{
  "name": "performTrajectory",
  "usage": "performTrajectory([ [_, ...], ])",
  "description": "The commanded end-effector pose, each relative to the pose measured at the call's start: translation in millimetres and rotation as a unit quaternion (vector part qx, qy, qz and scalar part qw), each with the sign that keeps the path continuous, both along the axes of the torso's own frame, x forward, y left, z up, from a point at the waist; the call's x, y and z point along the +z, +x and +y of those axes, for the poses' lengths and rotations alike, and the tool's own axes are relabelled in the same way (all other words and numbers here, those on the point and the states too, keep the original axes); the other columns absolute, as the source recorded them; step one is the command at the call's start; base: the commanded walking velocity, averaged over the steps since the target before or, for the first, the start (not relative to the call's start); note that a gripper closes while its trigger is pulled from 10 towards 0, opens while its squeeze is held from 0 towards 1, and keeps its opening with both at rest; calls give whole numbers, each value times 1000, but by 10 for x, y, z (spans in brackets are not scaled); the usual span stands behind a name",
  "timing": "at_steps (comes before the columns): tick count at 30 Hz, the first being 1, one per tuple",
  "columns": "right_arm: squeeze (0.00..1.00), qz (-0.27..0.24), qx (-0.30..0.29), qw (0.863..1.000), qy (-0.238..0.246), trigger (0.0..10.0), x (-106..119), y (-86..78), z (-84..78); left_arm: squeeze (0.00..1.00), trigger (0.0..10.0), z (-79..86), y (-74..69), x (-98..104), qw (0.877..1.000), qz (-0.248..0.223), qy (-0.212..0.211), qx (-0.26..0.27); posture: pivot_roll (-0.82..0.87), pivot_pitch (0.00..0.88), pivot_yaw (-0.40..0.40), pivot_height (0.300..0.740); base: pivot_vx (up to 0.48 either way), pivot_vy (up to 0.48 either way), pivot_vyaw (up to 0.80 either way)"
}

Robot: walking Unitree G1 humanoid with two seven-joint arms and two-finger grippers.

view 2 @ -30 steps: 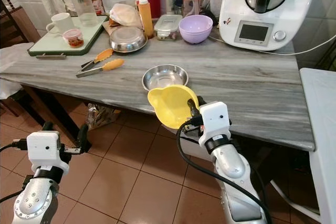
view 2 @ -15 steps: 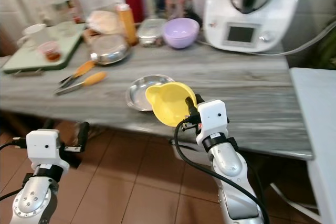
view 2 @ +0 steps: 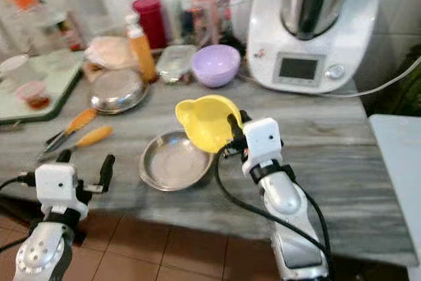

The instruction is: Setting the table

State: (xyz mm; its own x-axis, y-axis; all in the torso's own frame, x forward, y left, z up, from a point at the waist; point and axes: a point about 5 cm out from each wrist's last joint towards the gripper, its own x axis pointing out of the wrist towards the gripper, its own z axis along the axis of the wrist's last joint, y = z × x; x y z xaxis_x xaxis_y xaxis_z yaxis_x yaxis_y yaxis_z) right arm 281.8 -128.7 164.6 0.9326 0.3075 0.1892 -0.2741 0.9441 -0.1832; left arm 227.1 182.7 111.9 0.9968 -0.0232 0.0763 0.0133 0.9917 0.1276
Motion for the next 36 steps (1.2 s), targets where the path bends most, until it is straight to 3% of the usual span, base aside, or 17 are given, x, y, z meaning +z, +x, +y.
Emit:
performTrajectory([
  [1, 0, -11, 8, 1000, 2, 10000, 58, 0, 7, 0, 10000, -22, -51, 10, 1000, -2, 9, -19, -156, 73, 99, 740, 0, 0, 0],
  [4, 0, -16, 27, 1000, 5, 10000, 105, 21, 60, 0, 10000, -34, -153, 43, 997, -4, 18, -74, -153, 74, 94, 740, 0, 0, 0],
  [13, 0, -24, 57, 998, 10, 10000, 203, 83, 145, 0, 10000, 1, -298, 143, 987, 15, 24, -158, -136, 76, 84, 740, 0, 0, 0],
  [15, 0, -8, 74, 996, 38, 10000, 229, 138, 214, 0, 10000, -7, -310, 142, 983, 25, 27, -182, -132, 77, 86, 740, 0, 0, 0],
  [19, 0, 9, 92, 995, 39, 10000, 247, 241, 341, 0, 10000, -8, -307, 151, 979, 27, 43, -198, -132, 79, 89, 740, 0, 0, 0],
  [25, 0, 62, 116, 987, 90, 10000, 298, 440, 505, 0, 10000, -15, -282, 170, 978, 24, 34, -206, -123, 86, 94, 740, 0, 0, 0],
  [30, 0, 117, 99, 981, 123, 10000, 289, 606, 530, 0, 10000, -45, -271, 175, 976, 24, 24, -214, -121, 91, 92, 740, 0, 0, 0],
  [36, 0, 151, 94, 979, 103, 10000, 311, 757, 668, 0, 10000, -111, -269, 153, 974, 27, 18, -222, -123, 93, 93, 740, 0, 0, 0],
])
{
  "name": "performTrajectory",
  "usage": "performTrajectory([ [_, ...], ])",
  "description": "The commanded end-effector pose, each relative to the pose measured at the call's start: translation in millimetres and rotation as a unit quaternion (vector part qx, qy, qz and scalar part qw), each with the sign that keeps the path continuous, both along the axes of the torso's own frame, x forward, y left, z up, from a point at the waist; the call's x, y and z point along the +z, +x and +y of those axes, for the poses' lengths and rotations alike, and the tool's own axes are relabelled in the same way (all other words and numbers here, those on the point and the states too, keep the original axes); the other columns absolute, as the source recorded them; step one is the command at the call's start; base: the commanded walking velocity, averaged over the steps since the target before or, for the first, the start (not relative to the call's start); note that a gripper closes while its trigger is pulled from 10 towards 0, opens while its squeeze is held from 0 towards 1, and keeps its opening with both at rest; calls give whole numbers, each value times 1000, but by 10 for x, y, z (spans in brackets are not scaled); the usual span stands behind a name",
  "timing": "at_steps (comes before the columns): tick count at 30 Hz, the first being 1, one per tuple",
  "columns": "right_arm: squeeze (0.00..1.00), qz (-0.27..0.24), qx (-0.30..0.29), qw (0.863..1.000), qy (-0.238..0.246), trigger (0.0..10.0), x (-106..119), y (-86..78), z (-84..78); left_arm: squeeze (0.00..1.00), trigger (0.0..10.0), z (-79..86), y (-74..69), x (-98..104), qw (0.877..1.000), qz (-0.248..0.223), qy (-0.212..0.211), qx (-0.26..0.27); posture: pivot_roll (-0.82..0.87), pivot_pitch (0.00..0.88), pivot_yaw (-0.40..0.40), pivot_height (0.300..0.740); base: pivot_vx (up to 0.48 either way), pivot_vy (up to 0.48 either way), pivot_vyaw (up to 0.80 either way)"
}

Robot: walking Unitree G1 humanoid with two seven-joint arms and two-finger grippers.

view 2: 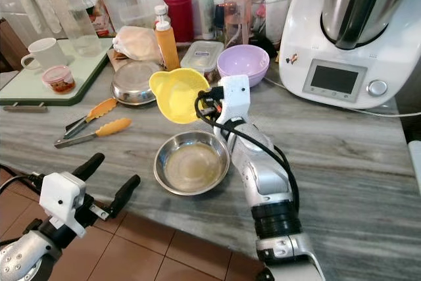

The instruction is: Setting the table

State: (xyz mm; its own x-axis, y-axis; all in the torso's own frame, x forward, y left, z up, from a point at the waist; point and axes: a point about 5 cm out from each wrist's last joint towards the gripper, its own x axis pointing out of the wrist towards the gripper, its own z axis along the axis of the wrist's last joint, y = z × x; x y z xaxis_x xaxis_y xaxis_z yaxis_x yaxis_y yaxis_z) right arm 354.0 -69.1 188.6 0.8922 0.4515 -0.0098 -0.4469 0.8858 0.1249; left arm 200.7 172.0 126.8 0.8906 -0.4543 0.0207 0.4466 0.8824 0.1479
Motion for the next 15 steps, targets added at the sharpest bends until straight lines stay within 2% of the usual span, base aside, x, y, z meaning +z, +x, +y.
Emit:
performTrajectory([
  [1, 0, 13, 15, 1000, -8, 10000, 71, 59, 116, 0, 10000, -15, -1, 4, 1000, 2, 1, -1, -122, 92, 90, 740, 0, 0, 0],
  [3, 0, 31, 29, 999, 0, 10000, 104, 99, 199, 0, 10000, -31, 4, 5, 1000, 0, -1, 0, -122, 92, 90, 740, 0, 0, 0],
  [9, 0, 58, 49, 997, 28, 10000, 164, 165, 295, 0, 10000, -61, 8, -13, 1000, 2, -4, 3, -114, 86, 80, 740, 0, 0, 0],
  [10, 0, 77, 56, 995, 32, 10000, 148, 184, 330, 0, 10000, -67, 6, -18, 1000, 3, -5, 4, -109, 86, 75, 740, 0, 0, 0],
  [15, 0, 103, 59, 993, 15, 10000, 71, 221, 384, 0, 10000, -77, -2, -23, 1000, 4, -6, 8, -101, 87, 73, 740, 0, 0, 0],
])
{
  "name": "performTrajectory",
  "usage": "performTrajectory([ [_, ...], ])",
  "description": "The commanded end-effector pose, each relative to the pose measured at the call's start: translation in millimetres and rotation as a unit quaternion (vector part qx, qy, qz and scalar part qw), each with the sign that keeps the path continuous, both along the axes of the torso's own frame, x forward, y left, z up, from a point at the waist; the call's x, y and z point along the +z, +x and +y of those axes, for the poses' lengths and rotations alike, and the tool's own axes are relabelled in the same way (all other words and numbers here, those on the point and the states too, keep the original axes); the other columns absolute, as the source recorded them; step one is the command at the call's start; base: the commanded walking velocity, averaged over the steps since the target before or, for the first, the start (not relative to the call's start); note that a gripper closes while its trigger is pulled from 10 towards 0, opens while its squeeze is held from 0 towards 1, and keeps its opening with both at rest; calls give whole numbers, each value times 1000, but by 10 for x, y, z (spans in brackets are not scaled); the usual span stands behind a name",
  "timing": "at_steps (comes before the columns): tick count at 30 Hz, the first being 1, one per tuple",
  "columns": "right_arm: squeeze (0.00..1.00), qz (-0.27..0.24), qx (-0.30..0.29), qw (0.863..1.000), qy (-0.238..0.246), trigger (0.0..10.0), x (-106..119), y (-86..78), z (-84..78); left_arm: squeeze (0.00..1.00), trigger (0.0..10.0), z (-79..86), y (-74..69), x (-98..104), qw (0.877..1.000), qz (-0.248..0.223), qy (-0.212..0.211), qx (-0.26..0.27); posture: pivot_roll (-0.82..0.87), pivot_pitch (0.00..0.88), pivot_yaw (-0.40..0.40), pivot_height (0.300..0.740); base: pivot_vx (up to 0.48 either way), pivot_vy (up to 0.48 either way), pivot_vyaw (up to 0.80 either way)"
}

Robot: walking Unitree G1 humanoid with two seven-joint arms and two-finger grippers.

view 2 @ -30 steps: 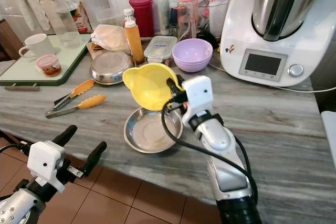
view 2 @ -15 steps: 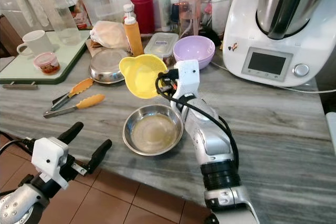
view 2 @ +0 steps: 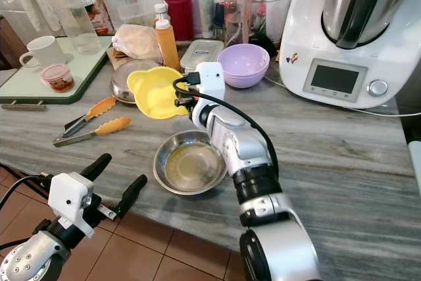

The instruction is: Setting the table

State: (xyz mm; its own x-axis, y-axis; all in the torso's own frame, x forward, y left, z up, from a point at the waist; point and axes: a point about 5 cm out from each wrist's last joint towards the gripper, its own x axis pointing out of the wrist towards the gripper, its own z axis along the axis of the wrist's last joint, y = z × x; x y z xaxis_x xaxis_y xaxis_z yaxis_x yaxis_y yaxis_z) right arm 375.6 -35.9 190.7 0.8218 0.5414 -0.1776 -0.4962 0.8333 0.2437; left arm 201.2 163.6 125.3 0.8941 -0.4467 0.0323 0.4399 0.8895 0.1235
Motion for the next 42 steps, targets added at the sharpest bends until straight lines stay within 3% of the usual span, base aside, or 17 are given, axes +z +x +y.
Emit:
performTrajectory([
  [1, 0, 3, 11, 1000, -5, 10000, 31, 11, 62, 0, 10000, 7, -12, -7, 1000, 4, 8, 5, -94, 90, 72, 740, 0, 0, 0],
  [8, 0, -24, 33, 995, -91, 10000, -24, 84, 6, 0, 10000, -19, -41, 1, 1000, 6, 10, 6, -92, 92, 73, 740, 0, 0, 0],
  [12, 0, -27, 34, 993, -107, 10000, -56, 102, -29, 0, 10000, -26, -37, 3, 1000, 7, 10, 7, -92, 92, 73, 740, 0, 0, 0],
  [13, 369, -25, 40, 993, -112, 10000, -81, 102, -33, 0, 10000, -32, -36, 9, 1000, 7, 10, 7, -92, 92, 73, 740, 0, 0, 0],
  [24, 376, -23, 68, 990, -122, 10000, -184, 75, 36, 0, 10000, -41, -47, 12, 1000, 11, 12, 10, -83, 92, 73, 740, 0, 0, 0],
  [27, 447, -27, 68, 990, -123, 10000, -188, 77, 36, 0, 10000, -42, -51, 11, 1000, 12, 13, 10, -83, 92, 73, 740, 0, 0, 0],
  [29, 655, -30, 68, 989, -124, 10000, -192, 81, 32, 0, 10000, -38, -56, 6, 1000, 14, 14, 11, -81, 92, 73, 740, 0, 0, 0],
  [30, 655, -30, 68, 990, -124, 10000, -193, 82, 30, 0, 10000, -37, -57, 4, 1000, 15, 15, 11, -81, 92, 73, 740, 0, 0, 0],
  [31, 1000, -32, 67, 990, -122, 10000, -191, 86, 27, 0, 10000, -34, -61, 0, 1000, 16, 16, 12, -81, 92, 75, 740, 0, 0, 0],
  [42, 1000, -36, 63, 990, -119, 10000, -198, 104, 3, 0, 10000, -30, -55, -17, 1000, 21, 20, 10, -82, 86, 74, 740, 0, 0, 0],
])
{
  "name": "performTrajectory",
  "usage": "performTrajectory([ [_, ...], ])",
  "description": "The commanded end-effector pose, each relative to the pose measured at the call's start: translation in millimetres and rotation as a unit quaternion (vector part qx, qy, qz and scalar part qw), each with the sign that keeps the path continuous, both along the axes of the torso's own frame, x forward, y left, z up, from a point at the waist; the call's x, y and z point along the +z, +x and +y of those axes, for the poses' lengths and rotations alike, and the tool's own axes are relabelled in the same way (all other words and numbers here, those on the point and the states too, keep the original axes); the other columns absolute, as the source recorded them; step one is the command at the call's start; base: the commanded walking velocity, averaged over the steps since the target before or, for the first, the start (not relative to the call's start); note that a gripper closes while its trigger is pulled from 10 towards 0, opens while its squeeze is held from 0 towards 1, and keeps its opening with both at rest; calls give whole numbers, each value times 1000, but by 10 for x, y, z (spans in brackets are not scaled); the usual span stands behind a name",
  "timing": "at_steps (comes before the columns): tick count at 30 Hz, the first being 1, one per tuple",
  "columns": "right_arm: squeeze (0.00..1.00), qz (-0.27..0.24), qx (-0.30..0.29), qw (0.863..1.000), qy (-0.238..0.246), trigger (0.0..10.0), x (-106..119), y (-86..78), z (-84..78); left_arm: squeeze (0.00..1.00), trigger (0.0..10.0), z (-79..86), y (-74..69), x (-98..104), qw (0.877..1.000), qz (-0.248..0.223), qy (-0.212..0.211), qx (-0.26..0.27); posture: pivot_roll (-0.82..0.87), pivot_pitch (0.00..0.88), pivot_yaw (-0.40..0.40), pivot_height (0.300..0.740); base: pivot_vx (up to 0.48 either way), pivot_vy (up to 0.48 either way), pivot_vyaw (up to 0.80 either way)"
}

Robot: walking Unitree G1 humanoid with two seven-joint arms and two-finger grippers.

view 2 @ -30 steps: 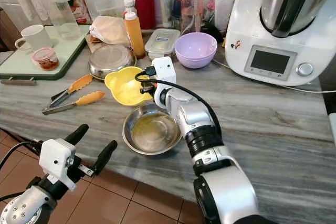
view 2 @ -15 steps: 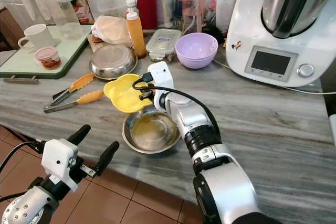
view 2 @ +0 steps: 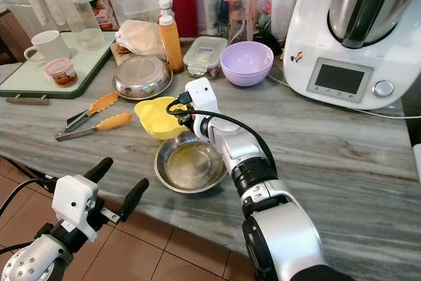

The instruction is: Setting the table

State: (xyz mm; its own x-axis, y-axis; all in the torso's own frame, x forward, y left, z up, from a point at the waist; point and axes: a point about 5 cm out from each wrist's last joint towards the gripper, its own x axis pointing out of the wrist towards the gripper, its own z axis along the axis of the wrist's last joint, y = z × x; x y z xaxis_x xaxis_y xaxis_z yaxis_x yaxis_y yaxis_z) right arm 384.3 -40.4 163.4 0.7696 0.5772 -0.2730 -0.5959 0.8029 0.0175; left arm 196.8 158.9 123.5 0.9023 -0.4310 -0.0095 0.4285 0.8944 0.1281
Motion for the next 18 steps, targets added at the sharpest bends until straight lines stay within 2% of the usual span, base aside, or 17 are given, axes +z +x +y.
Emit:
performTrajectory([
  [1, 1000, -10, 8, 1000, 1, 10000, 73, 18, 46, 0, 10000, 16, -10, 0, 1000, 4, 9, 1, -82, 86, 74, 740, 0, 0, 0],
  [8, 1000, -21, 10, 1000, 0, 10000, 99, 29, 47, 0, 10000, 14, -5, 6, 1000, 4, 10, 3, -79, 83, 72, 740, 0, 0, 0],
  [11, 1000, -43, 3, 999, 20, 10000, 200, 56, 48, 0, 10000, 16, -3, 7, 1000, 4, 11, 4, -77, 79, 74, 740, 0, 0, 0],
  [18, 1000, -65, 3, 997, 33, 10000, 298, 81, 43, 0, 10000, 23, 3, 2, 1000, 6, 12, 5, -78, 79, 76, 740, 0, 0, 0],
])
